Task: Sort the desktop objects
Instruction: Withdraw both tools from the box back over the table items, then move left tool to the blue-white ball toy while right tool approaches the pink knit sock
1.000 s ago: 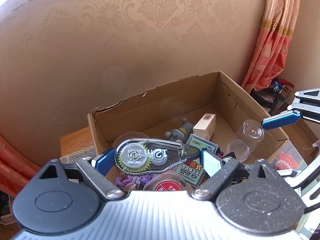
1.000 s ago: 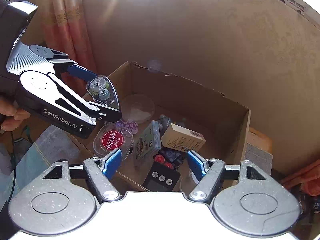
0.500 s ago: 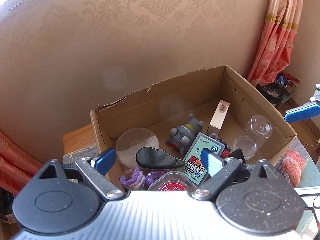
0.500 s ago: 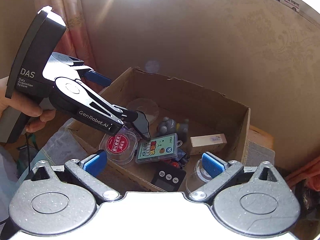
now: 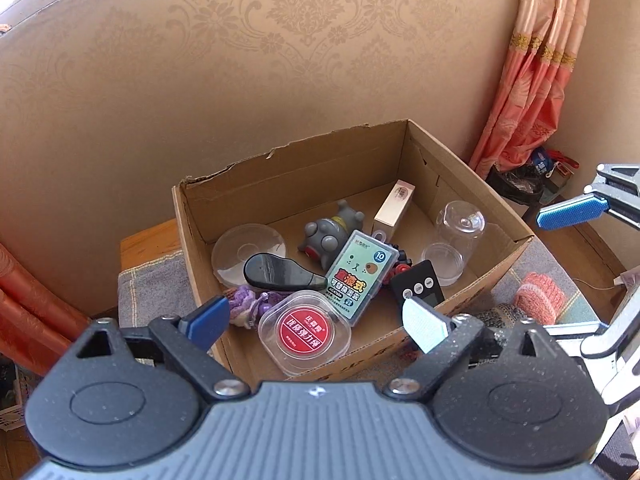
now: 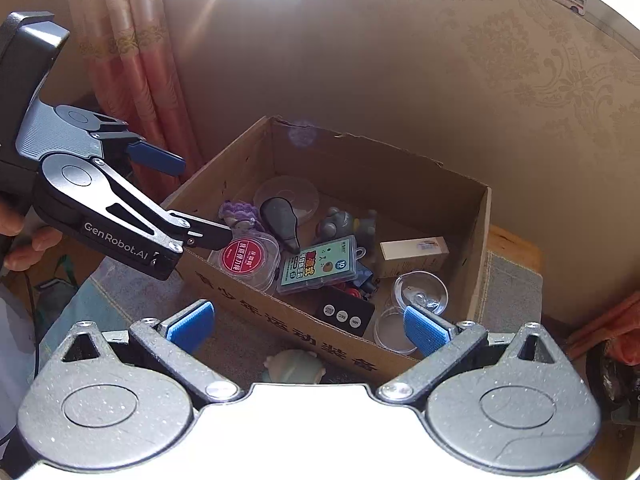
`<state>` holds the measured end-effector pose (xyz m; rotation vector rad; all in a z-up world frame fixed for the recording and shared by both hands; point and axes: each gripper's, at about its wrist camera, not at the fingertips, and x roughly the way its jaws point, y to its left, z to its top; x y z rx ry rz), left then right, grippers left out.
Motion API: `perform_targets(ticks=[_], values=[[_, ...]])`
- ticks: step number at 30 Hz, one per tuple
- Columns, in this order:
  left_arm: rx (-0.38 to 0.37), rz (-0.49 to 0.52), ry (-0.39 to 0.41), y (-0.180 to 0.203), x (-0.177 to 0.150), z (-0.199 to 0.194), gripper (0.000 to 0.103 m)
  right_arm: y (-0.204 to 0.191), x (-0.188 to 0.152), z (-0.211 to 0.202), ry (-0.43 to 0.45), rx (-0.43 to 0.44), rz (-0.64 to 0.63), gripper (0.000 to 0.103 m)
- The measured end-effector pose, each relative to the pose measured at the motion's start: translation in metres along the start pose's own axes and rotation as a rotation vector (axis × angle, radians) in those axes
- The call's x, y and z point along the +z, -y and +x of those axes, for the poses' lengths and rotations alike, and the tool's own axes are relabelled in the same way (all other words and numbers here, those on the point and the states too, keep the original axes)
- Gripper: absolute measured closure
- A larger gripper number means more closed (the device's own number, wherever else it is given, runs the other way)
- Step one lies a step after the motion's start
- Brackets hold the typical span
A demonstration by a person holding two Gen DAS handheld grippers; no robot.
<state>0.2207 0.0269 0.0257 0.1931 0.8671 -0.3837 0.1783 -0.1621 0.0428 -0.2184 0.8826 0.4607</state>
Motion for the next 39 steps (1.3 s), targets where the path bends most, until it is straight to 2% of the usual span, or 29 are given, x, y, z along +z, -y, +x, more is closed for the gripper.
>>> perform_targets(ticks=[4,12,19,21,24,28,39], values=[[-0.009,-0.016,0.013,0.013,-0.011,-0.01,0.009,0.005,-0.013,-0.01,0.0,-0.02,0.022,0.0],[-0.043,-0.04,0.022,0.04,-0.031,-0.018,0.009,0.017,-0.061,-0.015,-0.039,-0.078,0.083,0.0],[0.007,-0.045,0.03,0.062,-0.048,-0.015,0.009,0.026,-0.095,-0.015,-0.043,-0.12,0.131,0.0],[0.013,-0.057,0.025,0.068,-0.051,-0.012,0.009,0.027,-0.104,-0.014,-0.034,-0.133,0.132,0.0],[-0.014,-0.073,0.016,0.075,-0.055,-0.008,0.009,0.028,-0.116,-0.012,-0.025,-0.132,0.128,0.0],[0.015,-0.075,0.017,0.087,-0.057,-0.001,0.009,0.032,-0.129,-0.008,-0.015,-0.156,0.112,0.0],[0.012,-0.135,0.009,0.104,-0.065,0.027,0.009,0.053,-0.155,0.009,-0.079,-0.144,0.124,0.0]])
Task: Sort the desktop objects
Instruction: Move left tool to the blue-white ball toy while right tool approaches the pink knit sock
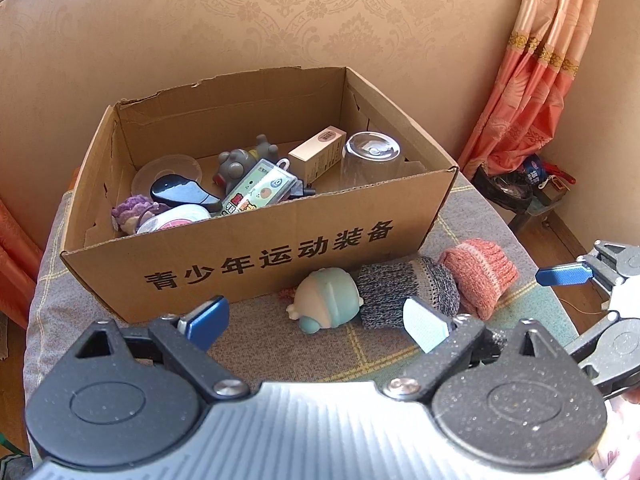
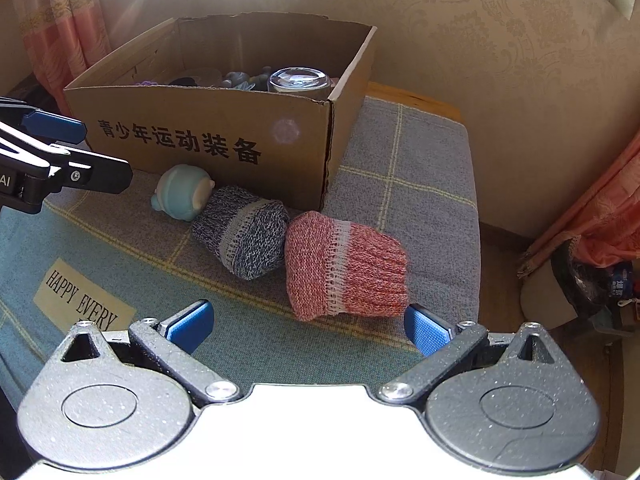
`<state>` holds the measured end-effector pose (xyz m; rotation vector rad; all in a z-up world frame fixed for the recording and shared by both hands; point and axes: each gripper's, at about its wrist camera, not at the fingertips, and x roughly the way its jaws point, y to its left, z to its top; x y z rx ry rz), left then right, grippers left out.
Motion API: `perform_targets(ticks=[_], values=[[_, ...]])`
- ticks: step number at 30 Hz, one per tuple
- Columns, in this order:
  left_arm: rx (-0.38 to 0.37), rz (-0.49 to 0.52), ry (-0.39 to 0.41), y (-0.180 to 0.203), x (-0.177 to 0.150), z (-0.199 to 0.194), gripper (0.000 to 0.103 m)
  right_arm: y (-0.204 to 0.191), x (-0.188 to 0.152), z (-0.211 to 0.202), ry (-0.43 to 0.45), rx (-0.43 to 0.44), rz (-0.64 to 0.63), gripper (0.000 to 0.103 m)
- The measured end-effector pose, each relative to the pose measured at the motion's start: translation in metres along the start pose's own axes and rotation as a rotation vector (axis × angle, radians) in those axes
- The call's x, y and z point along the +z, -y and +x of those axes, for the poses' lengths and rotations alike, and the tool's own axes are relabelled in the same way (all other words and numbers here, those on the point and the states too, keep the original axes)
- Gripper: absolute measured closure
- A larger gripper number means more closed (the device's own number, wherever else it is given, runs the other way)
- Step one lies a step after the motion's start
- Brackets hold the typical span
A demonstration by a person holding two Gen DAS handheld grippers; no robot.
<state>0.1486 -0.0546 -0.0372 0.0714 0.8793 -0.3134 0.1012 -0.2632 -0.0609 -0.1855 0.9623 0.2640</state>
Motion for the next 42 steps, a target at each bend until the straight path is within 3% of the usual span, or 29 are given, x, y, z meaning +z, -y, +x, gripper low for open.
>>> perform_targets(ticks=[12,20,28,42], values=[[0.037,-0.094,-0.003,-0.003,-0.005,0.034,0.009,0.012,-0.011,0.01,-0.002,0.035,0.012,0.0],[0.066,-0.097,-0.018,0.002,-0.005,0.052,0.014,0.022,-0.01,0.019,0.001,0.044,0.008,0.0],[0.076,-0.11,-0.035,0.002,-0.004,0.064,0.025,0.031,-0.003,0.025,0.019,0.065,-0.023,0.0],[0.067,-0.138,-0.04,-0.002,-0.002,0.075,0.026,0.043,0.018,0.051,0.003,0.078,-0.037,0.002]])
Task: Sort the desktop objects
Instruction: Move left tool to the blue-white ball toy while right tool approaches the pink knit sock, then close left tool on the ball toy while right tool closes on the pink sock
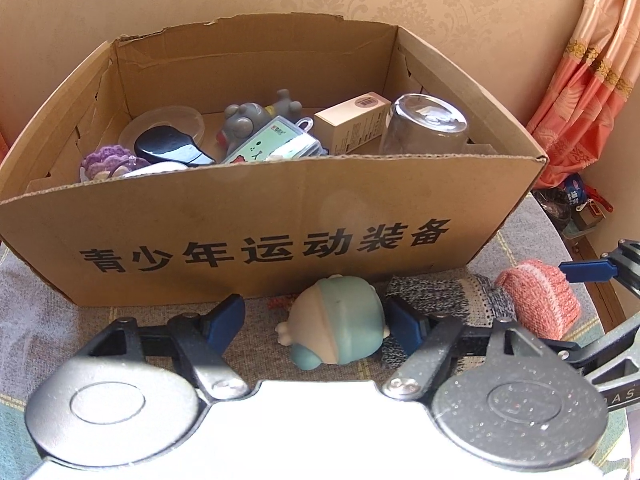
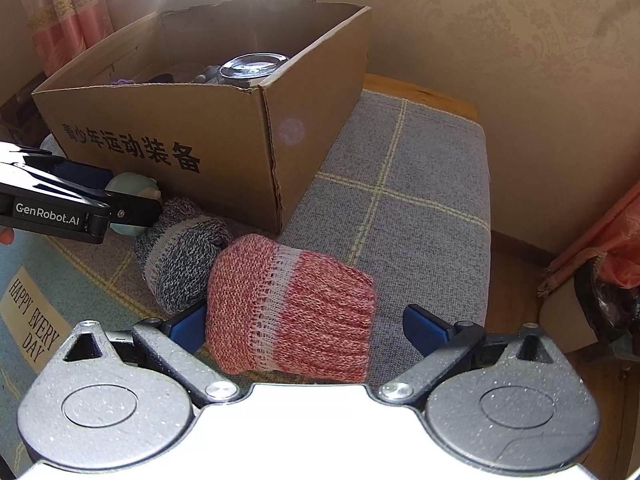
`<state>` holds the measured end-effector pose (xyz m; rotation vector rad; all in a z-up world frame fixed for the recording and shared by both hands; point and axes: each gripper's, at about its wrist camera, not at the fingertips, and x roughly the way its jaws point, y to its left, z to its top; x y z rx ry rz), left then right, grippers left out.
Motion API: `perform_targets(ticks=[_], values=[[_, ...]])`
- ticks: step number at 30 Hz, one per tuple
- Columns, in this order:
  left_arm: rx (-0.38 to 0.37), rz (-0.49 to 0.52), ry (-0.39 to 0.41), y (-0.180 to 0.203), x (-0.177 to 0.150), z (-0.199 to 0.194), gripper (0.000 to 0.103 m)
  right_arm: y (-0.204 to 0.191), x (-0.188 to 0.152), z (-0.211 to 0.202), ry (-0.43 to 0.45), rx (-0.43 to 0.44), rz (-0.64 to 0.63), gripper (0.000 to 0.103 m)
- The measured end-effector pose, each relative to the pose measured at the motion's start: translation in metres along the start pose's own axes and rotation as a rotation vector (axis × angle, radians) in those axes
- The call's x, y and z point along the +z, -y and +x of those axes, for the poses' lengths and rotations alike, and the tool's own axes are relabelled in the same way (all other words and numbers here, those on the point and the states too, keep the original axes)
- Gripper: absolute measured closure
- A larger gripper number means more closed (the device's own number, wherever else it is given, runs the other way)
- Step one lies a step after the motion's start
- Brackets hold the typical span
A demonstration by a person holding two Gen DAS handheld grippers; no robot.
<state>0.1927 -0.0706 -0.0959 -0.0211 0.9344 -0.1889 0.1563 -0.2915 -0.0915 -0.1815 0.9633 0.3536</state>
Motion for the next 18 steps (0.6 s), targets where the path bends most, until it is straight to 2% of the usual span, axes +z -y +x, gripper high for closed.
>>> perform_targets(ticks=[6,10,18], values=[[-0.01,-0.012,0.003,-0.003,-0.001,0.002,0.026,-0.004,0.003,0.008,-0.018,0.008,-0.001,0.009],[-0.053,-0.004,0.004,-0.002,-0.002,-0.004,0.047,-0.009,0.003,0.008,-0.02,0.012,-0.013,0.019],[-0.045,0.012,0.002,-0.005,-0.002,-0.012,0.051,-0.014,0.006,-0.002,-0.013,-0.001,-0.014,0.028]])
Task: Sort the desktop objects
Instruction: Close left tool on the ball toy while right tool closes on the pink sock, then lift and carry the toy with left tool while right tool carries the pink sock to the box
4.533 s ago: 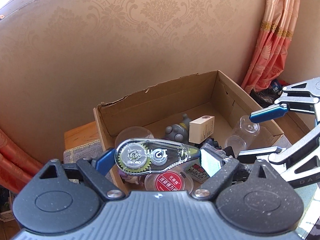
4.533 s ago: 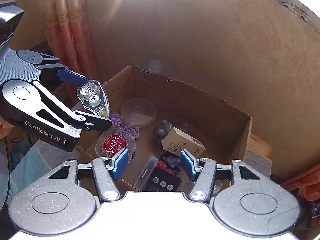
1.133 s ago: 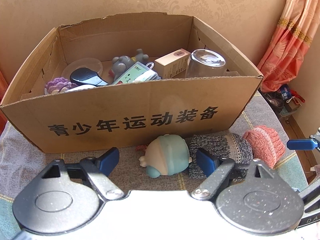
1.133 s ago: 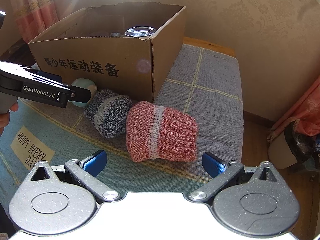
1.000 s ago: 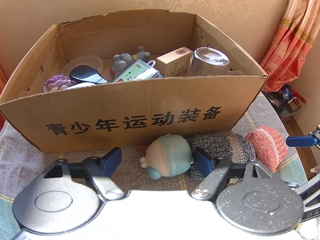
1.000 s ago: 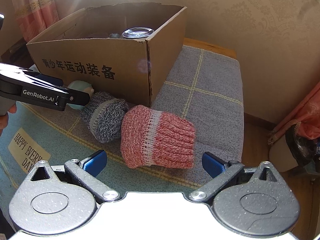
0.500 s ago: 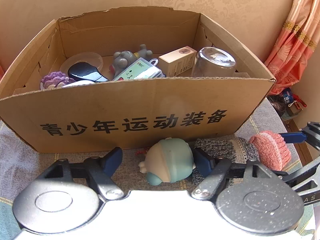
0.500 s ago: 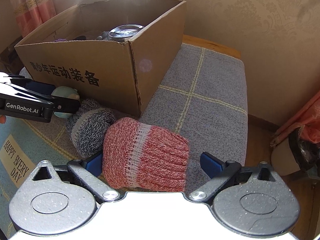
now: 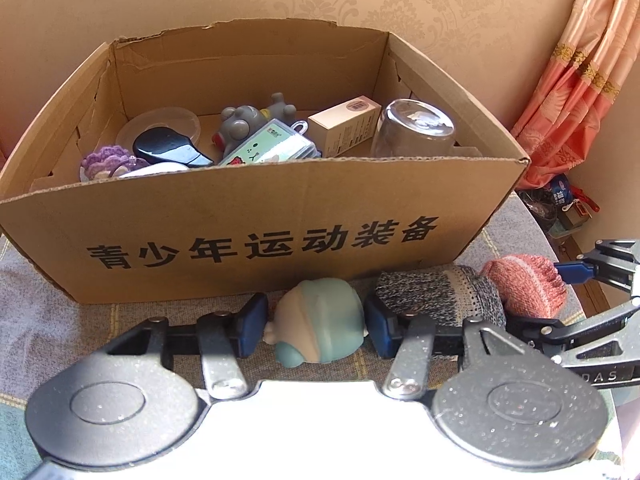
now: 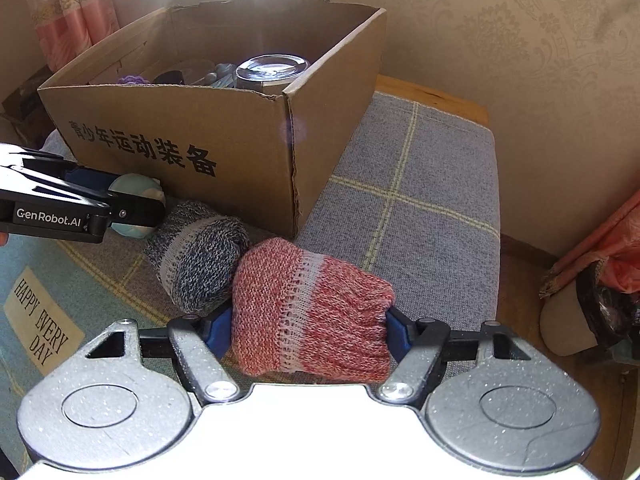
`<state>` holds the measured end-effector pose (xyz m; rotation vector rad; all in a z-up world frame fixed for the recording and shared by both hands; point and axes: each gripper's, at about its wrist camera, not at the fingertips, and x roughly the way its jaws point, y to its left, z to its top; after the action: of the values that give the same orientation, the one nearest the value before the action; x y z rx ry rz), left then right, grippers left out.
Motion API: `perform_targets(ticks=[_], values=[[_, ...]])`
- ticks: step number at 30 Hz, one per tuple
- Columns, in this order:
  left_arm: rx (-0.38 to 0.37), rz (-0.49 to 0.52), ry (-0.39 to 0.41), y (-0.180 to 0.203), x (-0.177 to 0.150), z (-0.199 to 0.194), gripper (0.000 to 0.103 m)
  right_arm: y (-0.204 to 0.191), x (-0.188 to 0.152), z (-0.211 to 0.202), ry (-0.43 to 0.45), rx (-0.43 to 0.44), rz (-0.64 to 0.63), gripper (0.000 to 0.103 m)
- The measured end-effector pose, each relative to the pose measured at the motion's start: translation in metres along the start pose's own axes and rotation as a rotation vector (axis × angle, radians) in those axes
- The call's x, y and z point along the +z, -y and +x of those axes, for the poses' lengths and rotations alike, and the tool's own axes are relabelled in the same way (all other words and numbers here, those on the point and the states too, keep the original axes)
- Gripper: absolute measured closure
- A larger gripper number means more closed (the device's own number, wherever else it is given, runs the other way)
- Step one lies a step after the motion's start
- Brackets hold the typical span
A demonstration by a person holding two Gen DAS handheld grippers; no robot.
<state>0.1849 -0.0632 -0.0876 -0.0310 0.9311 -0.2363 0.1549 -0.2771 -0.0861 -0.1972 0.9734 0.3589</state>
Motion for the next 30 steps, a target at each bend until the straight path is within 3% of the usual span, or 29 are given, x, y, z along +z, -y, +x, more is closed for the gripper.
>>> perform_targets(ticks=[30], values=[[-0.064,0.22,0.068,0.01,0.013,-0.069,0.053,-0.029,0.024,-0.071,0.099,-0.026,-0.064,0.031]])
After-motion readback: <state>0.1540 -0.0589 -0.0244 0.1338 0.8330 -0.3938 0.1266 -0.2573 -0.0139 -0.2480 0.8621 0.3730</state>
